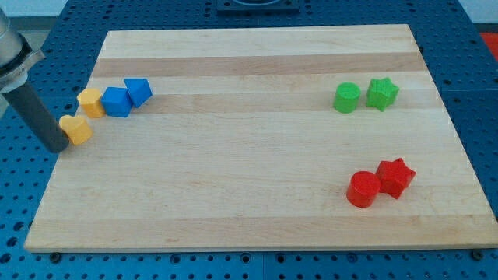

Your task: Move the hexagon into the blue cube and heart

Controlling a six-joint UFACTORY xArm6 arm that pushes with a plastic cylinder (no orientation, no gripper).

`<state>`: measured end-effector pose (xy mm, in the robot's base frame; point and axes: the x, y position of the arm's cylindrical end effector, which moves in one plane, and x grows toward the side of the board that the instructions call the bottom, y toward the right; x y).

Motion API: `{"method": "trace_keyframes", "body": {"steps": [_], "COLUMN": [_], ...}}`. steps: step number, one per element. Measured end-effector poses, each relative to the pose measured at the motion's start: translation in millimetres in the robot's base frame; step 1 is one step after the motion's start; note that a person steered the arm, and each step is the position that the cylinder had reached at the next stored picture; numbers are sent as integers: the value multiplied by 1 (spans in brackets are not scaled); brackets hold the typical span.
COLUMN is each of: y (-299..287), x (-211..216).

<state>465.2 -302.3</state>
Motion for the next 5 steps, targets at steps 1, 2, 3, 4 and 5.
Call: {"method": "trace_keyframes", "body": {"steps": [1,2,3,4,5], "y": [33,29,-3,-3,-2], "x": [-30,-28,-16,-16,-91]}}
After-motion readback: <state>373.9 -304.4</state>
